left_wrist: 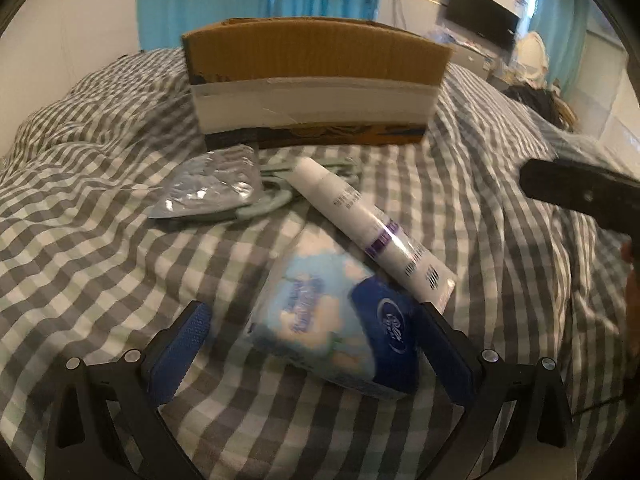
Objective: Organize objects
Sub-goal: 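Grasp the tissue pack with the left gripper while the right grasps the toothpaste tube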
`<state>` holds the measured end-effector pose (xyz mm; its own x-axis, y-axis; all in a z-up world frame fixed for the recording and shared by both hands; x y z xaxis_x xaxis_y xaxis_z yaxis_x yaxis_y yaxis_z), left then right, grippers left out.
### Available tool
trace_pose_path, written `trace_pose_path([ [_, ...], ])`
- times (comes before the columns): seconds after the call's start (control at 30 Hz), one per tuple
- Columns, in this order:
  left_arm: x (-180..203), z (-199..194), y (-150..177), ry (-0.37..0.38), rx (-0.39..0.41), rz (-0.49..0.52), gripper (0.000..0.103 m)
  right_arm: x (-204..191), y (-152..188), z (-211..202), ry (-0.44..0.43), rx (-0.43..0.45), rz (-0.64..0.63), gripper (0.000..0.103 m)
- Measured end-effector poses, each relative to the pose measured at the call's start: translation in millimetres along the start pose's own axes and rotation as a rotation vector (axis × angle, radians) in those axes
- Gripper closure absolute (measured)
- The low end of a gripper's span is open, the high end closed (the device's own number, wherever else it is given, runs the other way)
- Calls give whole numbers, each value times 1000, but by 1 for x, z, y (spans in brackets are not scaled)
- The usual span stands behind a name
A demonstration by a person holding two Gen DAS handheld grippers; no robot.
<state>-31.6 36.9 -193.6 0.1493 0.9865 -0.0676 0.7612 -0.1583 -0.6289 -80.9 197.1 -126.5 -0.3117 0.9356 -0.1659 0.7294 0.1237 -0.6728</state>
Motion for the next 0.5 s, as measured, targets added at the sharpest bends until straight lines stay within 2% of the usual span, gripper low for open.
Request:
trace_pose_path([
  [0.07,6,-3,3,24,6,43,11,-2,3,4,5,-12,3,0],
  [0.13,11,-7,4,47,13,81,35,-3,4,8,3,-22,12,0],
  [0.17,14,-10,4,75,14,94,41,-4,5,10,0,-30,19,0],
  [0.23,13,-15,4,113,19,91,61,-7,7,14,-2,-38,29,0],
  [0.33,2,-20,-1,146,6,45,71,-12,9,20,0,-47,33,0],
  [0.5,-31,-27,-17,71,30,-12,74,-27,8,33,-8,-71,20,0],
])
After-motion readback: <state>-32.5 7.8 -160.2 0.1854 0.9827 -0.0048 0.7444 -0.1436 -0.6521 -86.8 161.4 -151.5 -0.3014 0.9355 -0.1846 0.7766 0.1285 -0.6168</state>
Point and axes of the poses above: each gripper's, at about its wrist camera, not at the fingertips, and z roughly the way its jaws point, x to its right, y to its underside, the point moved 2 cm from there along z, roughly the way its jaws point, and after that the axes turned 10 degrees about -y, right-handed, at the moved point
